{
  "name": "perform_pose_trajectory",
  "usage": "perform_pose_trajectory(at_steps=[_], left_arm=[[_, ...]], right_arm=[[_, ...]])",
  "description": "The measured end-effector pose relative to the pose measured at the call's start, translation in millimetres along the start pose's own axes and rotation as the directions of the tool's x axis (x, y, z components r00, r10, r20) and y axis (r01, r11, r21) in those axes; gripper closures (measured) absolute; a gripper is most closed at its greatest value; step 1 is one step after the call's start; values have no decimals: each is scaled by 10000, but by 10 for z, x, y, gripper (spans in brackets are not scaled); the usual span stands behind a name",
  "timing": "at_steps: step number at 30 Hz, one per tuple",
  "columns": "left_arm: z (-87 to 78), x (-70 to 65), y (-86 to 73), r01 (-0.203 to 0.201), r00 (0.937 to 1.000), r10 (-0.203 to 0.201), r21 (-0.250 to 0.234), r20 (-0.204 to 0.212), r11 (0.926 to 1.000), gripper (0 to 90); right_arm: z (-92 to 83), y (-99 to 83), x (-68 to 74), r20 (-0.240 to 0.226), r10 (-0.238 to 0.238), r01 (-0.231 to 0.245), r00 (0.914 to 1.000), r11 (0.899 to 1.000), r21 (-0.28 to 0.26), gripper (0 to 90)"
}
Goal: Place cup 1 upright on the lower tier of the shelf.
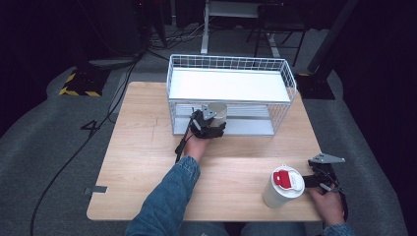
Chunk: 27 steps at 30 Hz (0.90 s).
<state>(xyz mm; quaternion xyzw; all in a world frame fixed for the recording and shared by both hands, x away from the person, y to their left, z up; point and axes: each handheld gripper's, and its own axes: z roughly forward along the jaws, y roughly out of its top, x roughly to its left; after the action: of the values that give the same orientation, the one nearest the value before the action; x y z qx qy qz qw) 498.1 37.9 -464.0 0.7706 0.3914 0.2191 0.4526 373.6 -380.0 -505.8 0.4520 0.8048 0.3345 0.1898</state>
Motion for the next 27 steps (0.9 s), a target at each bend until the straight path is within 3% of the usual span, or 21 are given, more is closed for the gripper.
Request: perform_pose_trajectory(at_steps=[7, 13, 16, 27], left_arm=[[130, 87, -35, 236, 9992, -232, 131, -317, 9996, 236], [186, 181, -15, 200, 9981, -180, 333, -582, 9992, 236], [233, 205, -29, 448, 9961, -408, 491, -788, 9978, 236], [302, 211, -47, 849, 9959, -826, 704, -358, 9939, 222]], right_arm=[[0, 0, 0, 6, -10, 10, 10000, 10000, -4, 6], [0, 0, 0, 8, -10, 10, 10000, 10000, -4, 6], [-1, -1, -1, 6, -37, 37, 10000, 10000, 5, 6], [1, 1, 5, 33, 4, -4, 10000, 10000, 1, 6]])
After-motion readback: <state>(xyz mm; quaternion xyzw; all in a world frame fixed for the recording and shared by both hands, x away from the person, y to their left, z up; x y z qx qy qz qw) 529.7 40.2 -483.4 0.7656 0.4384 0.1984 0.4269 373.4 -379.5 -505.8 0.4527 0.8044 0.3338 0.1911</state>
